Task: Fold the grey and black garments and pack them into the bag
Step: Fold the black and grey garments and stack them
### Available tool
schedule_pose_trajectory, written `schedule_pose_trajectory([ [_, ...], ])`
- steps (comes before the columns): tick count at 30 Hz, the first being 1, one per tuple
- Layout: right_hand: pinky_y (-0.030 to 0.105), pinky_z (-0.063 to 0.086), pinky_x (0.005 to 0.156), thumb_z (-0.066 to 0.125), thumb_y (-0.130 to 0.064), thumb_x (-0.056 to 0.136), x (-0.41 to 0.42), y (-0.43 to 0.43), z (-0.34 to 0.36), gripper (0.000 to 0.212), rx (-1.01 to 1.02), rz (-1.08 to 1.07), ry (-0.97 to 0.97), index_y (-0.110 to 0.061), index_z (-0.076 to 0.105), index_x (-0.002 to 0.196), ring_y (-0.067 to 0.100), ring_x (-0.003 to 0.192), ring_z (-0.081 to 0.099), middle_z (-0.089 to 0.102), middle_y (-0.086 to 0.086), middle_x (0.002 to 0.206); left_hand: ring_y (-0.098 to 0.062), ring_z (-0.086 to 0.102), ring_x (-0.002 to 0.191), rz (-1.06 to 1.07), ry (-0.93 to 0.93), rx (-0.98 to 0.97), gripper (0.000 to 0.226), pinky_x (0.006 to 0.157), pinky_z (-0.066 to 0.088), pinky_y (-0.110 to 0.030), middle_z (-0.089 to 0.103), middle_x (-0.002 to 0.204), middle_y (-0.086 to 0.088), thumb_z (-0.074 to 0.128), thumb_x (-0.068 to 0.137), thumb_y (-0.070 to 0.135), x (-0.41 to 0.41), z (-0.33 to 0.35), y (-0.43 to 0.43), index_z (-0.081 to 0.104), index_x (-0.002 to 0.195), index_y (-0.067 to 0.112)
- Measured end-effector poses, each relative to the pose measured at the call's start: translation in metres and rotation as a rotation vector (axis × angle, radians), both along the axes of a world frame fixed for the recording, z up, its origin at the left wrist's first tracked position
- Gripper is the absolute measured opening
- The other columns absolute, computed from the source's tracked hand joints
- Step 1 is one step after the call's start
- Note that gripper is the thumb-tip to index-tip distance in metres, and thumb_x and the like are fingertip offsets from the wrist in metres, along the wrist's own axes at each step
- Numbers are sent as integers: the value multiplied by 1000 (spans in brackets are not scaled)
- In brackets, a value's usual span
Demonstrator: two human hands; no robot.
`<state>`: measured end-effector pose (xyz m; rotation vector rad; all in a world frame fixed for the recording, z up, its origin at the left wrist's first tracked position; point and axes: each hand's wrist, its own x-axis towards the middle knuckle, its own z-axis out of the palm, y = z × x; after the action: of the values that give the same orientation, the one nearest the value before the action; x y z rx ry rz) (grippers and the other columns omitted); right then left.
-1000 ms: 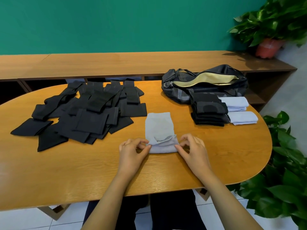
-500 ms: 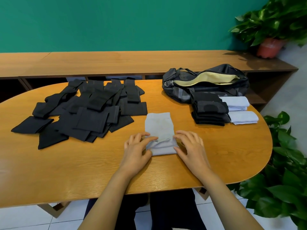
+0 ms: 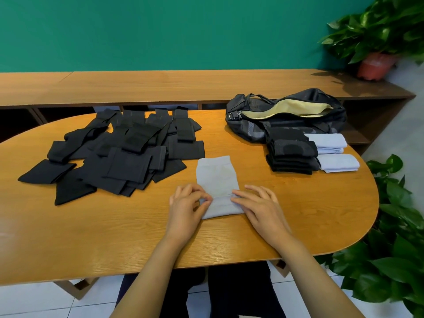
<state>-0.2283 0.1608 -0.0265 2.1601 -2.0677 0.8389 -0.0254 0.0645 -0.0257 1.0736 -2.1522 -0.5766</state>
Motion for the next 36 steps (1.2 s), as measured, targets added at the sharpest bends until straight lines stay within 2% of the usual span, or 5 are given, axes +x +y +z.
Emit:
schedule_pose_trajectory([
  [9, 32, 17, 113, 26, -60, 94, 2, -1, 3, 53, 134, -121, -14, -38, 59, 129, 4, 130, 36, 54, -23, 135, -6, 43, 108, -16, -48, -50, 17, 86, 24, -31, 57, 112, 23, 69, 88, 24, 2, 0, 0, 74, 100, 35],
  [14, 30, 14, 112, 22, -68, 88, 1, -1, 6, 63, 163, -179, -52, -39, 55, 132, 3, 132, 32, 49, -24, 139, -1, 33, 121, -68, -220, 29, 50, 94, 17, -26, 50, 128, 29, 59, 83, 62, 0, 6, 2, 59, 127, 39],
  [22, 25, 13, 109, 39, -78, 80, 6, 3, 17, 68, 125, -123, -96, -38, 52, 134, -9, 119, 22, 44, -26, 129, 0, 36, 118, -45, -158, 25, 29, 97, 18, -25, 53, 125, 28, 52, 97, 37, 0, 4, 2, 60, 125, 38],
  [27, 39, 30, 107, 74, -41, 80, 6, 5, 16, 49, -21, -133, -98, -24, 64, 125, 2, 112, 33, 56, -12, 114, 0, 39, 114, -44, -104, 18, 22, 93, 17, -24, 57, 115, 29, 48, 99, 38, 2, 4, 3, 63, 115, 38],
  [36, 34, 36, 93, 63, -36, 90, 1, 4, 8, 21, -113, -162, -151, -22, 71, 104, -4, 96, 36, 54, -14, 95, -10, 50, 104, -1, 47, 70, 38, 91, 20, -14, 59, 94, 18, 54, 81, 61, 4, -1, 1, 60, 116, 44],
])
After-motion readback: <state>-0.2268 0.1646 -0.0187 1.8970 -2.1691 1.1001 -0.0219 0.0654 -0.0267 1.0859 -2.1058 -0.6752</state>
